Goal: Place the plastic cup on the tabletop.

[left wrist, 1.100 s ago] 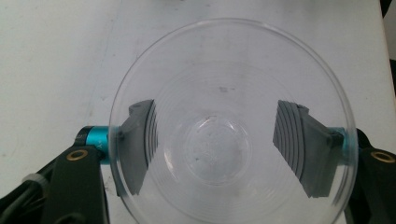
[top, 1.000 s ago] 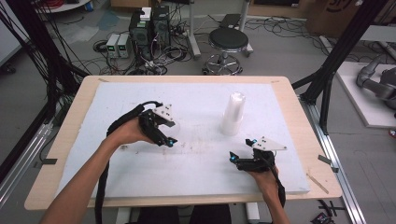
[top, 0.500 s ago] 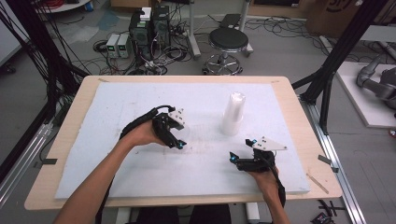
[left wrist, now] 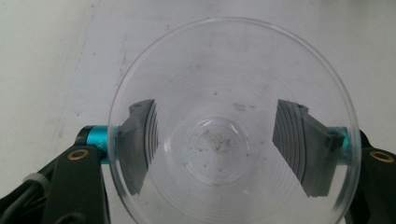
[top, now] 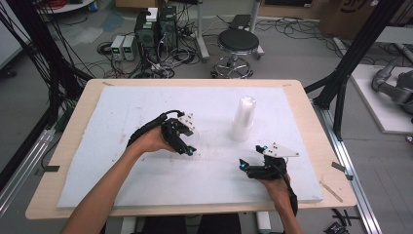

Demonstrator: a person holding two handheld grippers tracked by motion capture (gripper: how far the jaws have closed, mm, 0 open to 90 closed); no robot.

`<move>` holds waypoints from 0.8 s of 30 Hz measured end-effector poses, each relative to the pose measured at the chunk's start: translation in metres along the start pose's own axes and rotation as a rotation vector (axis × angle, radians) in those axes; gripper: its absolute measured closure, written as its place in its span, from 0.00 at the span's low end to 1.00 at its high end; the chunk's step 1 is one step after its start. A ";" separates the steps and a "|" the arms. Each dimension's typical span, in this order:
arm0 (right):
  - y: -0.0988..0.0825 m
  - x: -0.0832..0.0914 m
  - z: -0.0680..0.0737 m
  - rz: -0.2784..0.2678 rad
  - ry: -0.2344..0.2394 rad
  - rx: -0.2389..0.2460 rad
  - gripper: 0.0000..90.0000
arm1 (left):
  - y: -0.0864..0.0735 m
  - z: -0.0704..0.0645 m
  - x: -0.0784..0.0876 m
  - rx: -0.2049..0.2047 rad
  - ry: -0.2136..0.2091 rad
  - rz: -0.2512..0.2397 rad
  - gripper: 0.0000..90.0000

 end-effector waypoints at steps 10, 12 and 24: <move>0.000 0.000 0.000 -0.001 0.009 0.002 0.16 | -0.003 -0.001 0.000 -0.024 -0.011 0.005 0.24; 0.000 0.000 0.000 0.000 0.011 -0.002 0.16 | -0.005 0.000 0.002 -0.027 -0.011 0.013 0.24; 0.000 0.001 0.000 -0.010 0.029 -0.010 0.16 | -0.033 0.006 0.021 0.037 -0.009 -0.018 0.24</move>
Point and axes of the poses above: each handheld gripper's, and its own axes: x roughly backward along the jaws, y roughly out of its top, z roughly to its left, the point moved 6 cm from there along -x, roughly forward along the jaws, and after that the axes turned 15 degrees about y, right-handed, at the moved point
